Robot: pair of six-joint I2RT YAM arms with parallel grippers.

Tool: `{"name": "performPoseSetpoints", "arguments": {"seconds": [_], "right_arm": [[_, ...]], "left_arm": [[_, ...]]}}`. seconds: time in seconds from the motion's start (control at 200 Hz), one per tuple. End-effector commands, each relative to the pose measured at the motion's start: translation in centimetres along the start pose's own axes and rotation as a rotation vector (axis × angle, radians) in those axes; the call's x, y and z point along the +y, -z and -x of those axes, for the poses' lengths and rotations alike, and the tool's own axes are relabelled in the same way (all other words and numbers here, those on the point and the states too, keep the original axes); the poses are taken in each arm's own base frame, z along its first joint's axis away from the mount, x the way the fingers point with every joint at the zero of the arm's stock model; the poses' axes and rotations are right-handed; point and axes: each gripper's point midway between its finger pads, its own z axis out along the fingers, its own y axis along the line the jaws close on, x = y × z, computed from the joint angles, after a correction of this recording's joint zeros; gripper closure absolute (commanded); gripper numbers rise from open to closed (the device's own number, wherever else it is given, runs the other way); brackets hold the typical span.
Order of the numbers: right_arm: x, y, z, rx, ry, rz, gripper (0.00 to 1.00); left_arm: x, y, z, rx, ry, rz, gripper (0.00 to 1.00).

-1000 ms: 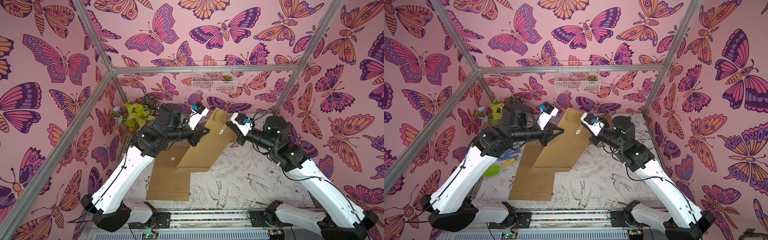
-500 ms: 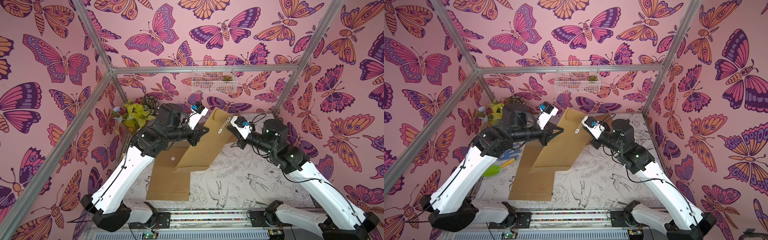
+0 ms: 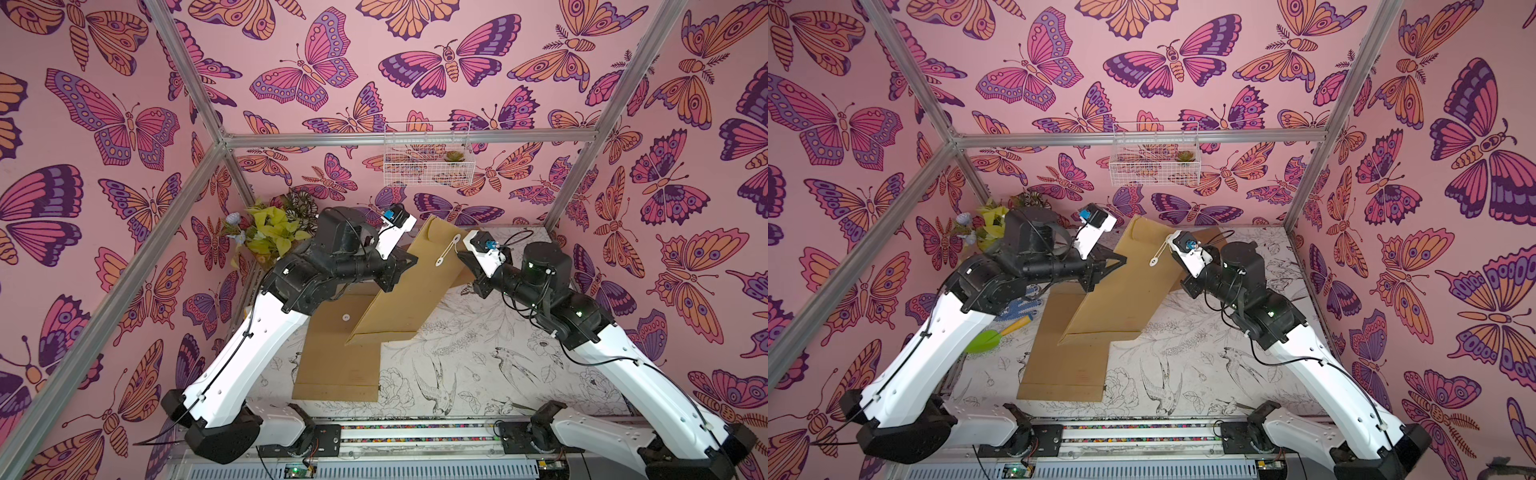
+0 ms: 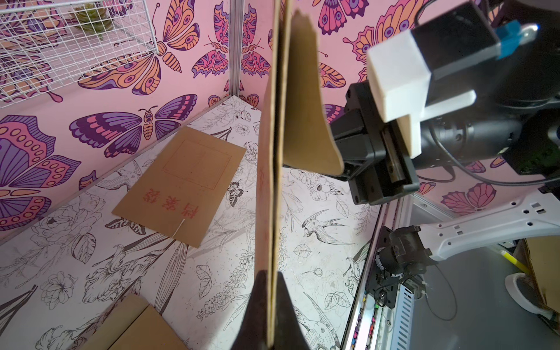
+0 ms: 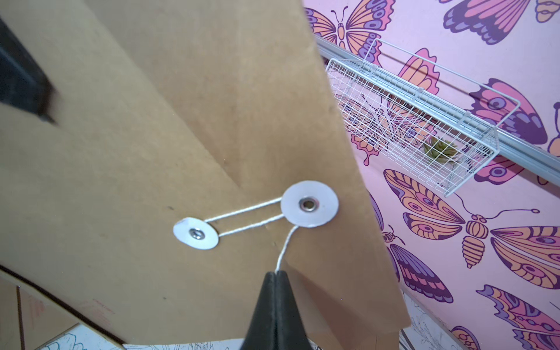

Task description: Open the file bag

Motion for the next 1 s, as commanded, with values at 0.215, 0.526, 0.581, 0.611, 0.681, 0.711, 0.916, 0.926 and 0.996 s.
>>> {"name": "performPoseSetpoints", "arguments": {"seconds": [0.215, 0.526, 0.581, 0.611, 0.681, 0.711, 0.916, 0.926, 0.996], "right_arm": [[-0.4, 0.1, 0.7, -0.040, -0.135, -0.026, 1.00], [-2.3, -0.5, -0.7, 0.065, -0.224, -0.133, 1.00], [-2.6, -0.4, -0.7, 0.067, -0.236, -0.150, 1.00], [-2.8, -0.4, -0.7, 0.068, -0.242, -0.158, 1.00], [-3.1, -0.5, -0.8, 0.074, -0.260, -0.172, 1.00], [-3.3, -0.6, -0.9, 0.077, -0.269, -0.176, 1.00], [-4.1, -0.7, -1.2, 0.090, -0.328, -0.195, 1.00], [-4.2, -0.7, -1.3, 0.090, -0.332, -0.196, 1.00], [-4.5, -0.8, -1.4, 0.088, -0.353, -0.191, 1.00]], "left_arm": [[-0.1, 0.5, 0.4, -0.021, -0.036, 0.011, 1.00], [0.6, 0.1, 0.0, -0.006, -0.041, 0.045, 1.00], [0.8, 0.0, -0.2, -0.002, -0.044, 0.052, 1.00], [0.9, 0.0, -0.3, 0.001, -0.047, 0.057, 1.00], [1.1, -0.3, -0.5, 0.012, -0.050, 0.062, 1.00], [1.1, -0.2, -0.5, 0.014, -0.051, 0.062, 1.00], [1.3, -0.8, -1.2, 0.066, -0.057, 0.057, 1.00], [1.2, -0.8, -1.3, 0.067, -0.058, 0.055, 1.00], [1.4, -1.2, -1.5, 0.080, -0.059, 0.057, 1.00]]}}
